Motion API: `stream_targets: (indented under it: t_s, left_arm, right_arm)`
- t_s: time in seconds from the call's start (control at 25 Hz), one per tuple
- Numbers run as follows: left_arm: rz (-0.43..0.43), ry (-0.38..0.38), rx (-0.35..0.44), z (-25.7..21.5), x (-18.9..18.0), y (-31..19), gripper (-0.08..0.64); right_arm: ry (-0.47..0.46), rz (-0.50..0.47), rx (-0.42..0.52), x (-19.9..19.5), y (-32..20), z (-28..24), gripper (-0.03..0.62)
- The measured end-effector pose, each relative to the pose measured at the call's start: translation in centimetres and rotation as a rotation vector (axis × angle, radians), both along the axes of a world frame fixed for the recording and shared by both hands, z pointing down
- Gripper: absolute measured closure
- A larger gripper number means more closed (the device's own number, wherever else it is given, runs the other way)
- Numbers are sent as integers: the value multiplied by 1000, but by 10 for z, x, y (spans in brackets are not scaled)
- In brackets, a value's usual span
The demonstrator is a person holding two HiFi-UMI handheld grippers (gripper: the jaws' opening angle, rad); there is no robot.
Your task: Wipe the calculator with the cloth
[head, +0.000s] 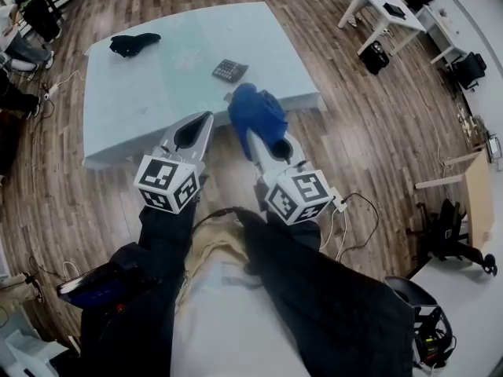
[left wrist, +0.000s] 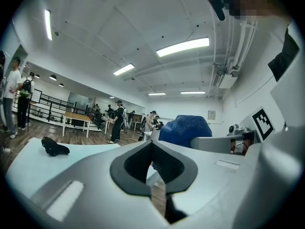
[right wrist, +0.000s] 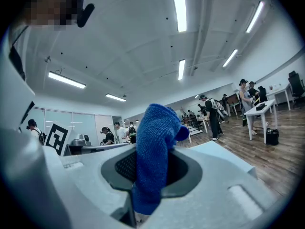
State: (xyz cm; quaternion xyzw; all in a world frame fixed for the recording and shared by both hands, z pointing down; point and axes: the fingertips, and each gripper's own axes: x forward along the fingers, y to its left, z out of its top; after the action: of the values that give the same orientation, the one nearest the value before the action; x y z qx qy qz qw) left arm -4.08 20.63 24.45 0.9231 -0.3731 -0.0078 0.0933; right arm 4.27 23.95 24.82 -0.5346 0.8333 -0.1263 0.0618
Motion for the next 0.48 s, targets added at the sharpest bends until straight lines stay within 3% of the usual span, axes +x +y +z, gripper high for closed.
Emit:
stream_targets:
  t_s: [0.24, 0.48]
  left_arm:
    - [0, -9, -17, 11, 27, 8, 563]
    - [-14, -19, -50, 21, 27, 9, 565]
  right_arm:
    - [-17, -19, 0, 24, 9, 9, 495]
    - [-40, -48, -19, 23, 10, 15, 497]
